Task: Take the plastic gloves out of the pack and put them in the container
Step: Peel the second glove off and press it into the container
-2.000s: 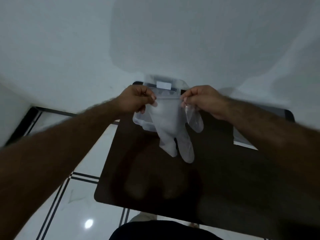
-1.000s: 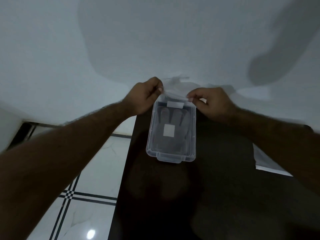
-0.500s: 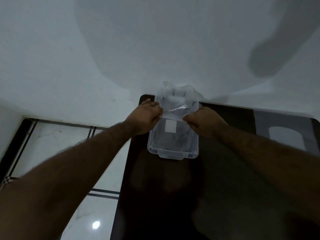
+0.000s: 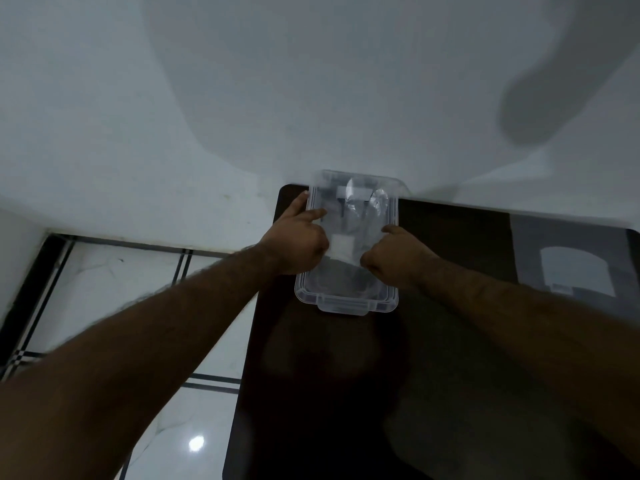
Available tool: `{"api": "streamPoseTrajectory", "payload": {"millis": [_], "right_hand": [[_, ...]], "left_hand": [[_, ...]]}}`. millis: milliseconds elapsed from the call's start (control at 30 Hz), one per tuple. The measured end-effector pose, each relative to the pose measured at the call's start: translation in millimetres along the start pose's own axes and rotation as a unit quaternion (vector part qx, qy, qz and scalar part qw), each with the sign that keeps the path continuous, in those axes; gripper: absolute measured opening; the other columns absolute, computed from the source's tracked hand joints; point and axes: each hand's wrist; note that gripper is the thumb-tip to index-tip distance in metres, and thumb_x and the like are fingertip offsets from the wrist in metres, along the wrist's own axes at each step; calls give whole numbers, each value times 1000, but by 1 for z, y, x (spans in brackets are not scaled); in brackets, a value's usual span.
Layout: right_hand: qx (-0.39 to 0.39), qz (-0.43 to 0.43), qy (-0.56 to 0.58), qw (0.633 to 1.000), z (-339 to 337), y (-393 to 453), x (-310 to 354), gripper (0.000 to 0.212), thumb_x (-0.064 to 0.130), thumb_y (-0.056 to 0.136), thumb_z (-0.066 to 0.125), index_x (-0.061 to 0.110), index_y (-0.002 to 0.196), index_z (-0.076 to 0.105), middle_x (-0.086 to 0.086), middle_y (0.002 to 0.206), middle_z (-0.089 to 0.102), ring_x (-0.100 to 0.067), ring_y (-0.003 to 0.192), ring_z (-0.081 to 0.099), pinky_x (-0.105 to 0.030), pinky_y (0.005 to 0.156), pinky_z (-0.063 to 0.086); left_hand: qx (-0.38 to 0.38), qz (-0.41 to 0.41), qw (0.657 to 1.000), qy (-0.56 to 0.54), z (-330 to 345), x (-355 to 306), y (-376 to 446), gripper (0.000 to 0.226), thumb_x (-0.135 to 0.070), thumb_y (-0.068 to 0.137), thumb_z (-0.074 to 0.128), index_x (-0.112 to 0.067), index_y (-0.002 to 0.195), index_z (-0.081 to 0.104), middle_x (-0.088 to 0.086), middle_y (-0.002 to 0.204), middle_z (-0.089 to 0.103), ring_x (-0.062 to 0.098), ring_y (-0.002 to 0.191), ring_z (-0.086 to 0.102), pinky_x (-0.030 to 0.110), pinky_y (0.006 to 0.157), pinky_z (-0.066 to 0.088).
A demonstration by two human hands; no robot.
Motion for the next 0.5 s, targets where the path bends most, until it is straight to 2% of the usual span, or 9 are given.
{"api": "streamPoseTrajectory", "payload": {"millis": [167,333,500], "right_hand": [[50,-5,-8,999,2,3,5,24,35,104,60,32,125,71,5,122,75,-19,125,65,-57,130,14],[69,-6,5,998,-1,5,9,26,34,104,60,32,127,71,3,126,73,-20,127,63,-56,131,13],[87,-23,13,996,-1,8,18,26,35,103,62,29,127,70,1,127,73,-21,128,63,-57,131,18]], "left_hand": [[74,-26,997,18,-4,-11,3,29,-41,103,55,-36,106,83,-12,110,82,22,157,41,62,130,-13],[111,-40,993,28,-11,-14,7,27,-43,104,57,-35,107,83,-9,118,81,22,159,38,64,128,-17],[134,-38,989,51,-14,-16,7,27,-43,103,57,-35,107,82,-9,118,81,23,159,37,67,128,-16]]}}
Point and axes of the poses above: each hand's wrist, its own y-axis towards the middle knuckle, its own z-axis out of the palm, x = y × z
